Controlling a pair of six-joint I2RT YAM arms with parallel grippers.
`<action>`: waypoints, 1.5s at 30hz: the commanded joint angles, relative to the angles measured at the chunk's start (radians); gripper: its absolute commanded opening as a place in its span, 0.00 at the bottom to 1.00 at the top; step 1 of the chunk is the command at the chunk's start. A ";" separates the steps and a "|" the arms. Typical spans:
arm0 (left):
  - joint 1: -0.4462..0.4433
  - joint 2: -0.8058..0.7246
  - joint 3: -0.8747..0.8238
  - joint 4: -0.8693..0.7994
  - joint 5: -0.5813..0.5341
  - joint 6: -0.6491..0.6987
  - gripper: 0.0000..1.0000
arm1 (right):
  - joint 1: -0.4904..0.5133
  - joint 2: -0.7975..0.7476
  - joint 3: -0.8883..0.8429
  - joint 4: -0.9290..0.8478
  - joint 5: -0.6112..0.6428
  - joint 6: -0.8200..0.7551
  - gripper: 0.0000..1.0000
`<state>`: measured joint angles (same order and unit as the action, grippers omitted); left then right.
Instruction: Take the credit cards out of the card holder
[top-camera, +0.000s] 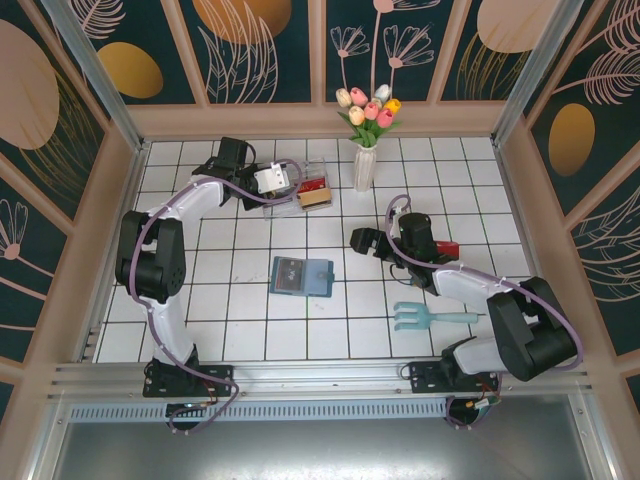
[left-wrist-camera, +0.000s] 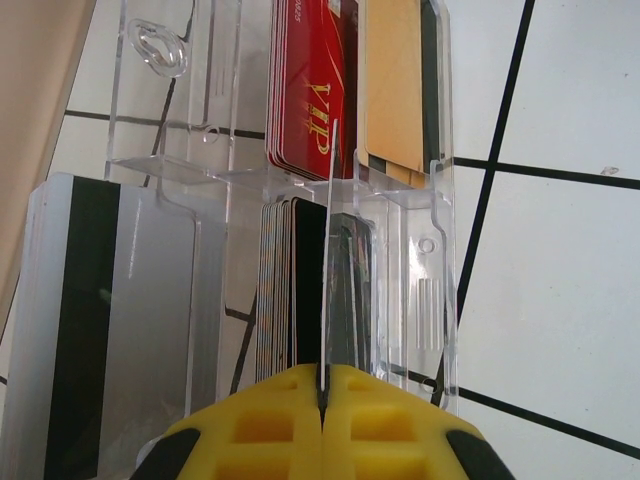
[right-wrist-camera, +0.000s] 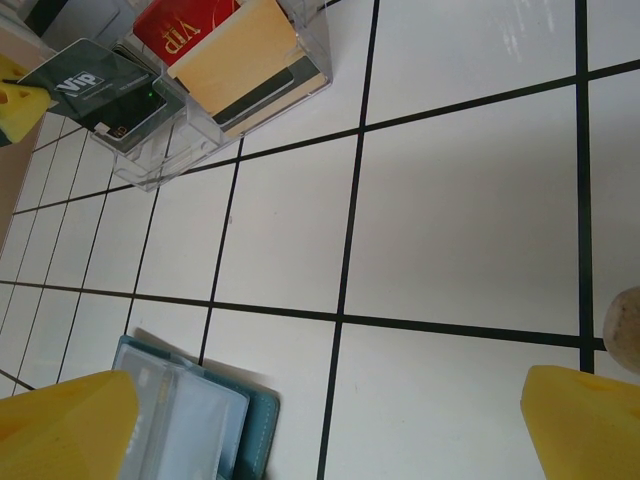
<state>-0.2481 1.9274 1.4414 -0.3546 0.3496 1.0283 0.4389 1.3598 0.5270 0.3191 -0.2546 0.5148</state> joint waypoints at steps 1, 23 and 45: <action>0.013 0.023 0.020 0.003 -0.009 0.032 0.00 | -0.011 -0.010 -0.018 0.041 0.008 0.011 0.99; 0.026 0.047 -0.002 0.029 -0.054 0.024 0.08 | -0.022 0.005 -0.018 0.054 -0.040 0.023 0.99; 0.030 -0.004 0.015 0.026 -0.011 -0.005 0.26 | -0.026 0.004 -0.018 0.051 -0.048 0.026 0.99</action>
<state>-0.2230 1.9610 1.4422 -0.3401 0.3058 1.0275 0.4240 1.3598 0.5201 0.3416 -0.2890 0.5331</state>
